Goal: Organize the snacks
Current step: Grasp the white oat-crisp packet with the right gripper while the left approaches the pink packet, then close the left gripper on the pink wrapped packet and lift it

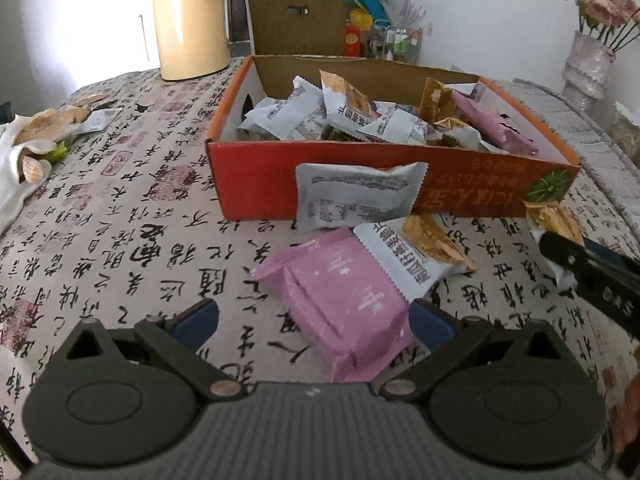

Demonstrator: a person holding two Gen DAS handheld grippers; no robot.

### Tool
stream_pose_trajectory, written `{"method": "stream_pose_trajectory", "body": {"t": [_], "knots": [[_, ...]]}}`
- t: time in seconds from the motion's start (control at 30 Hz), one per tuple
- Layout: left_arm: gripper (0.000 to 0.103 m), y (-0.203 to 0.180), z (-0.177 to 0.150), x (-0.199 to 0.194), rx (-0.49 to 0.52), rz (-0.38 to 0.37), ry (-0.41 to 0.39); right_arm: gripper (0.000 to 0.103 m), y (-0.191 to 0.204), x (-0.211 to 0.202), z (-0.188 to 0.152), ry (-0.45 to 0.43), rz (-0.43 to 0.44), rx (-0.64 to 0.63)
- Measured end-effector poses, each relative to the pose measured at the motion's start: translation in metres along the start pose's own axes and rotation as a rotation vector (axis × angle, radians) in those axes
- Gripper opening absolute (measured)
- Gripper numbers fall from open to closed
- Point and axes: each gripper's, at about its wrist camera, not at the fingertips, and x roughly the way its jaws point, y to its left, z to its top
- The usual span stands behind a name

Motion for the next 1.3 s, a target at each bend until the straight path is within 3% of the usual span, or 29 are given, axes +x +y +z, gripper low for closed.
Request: {"method": "stream_pose_trajectory", "body": {"t": [0.43, 0.67, 0.8, 0.97, 1.3], "knots": [[0.103, -0.017, 0.019, 0.028, -0.043, 0.057, 0.077, 0.04, -0.008, -0.005, -0.001, -0.027, 0.045, 0.052], [0.102, -0.021, 0.017, 0.025, -0.012, 0.051, 0.058, 0.04, -0.01, -0.006, -0.002, -0.032, 0.054, 0.065], [0.093, -0.02, 0.013, 0.021, 0.005, 0.014, 0.055, 0.04, -0.011, -0.006, -0.002, -0.035, 0.055, 0.068], [0.071, -0.018, 0.008, 0.013, 0.025, -0.04, 0.037, 0.04, -0.011, -0.006, -0.002, -0.035, 0.053, 0.07], [0.064, -0.01, 0.001, 0.0, 0.039, -0.076, -0.001, 0.04, -0.012, -0.006, -0.002, -0.035, 0.049, 0.077]]}}
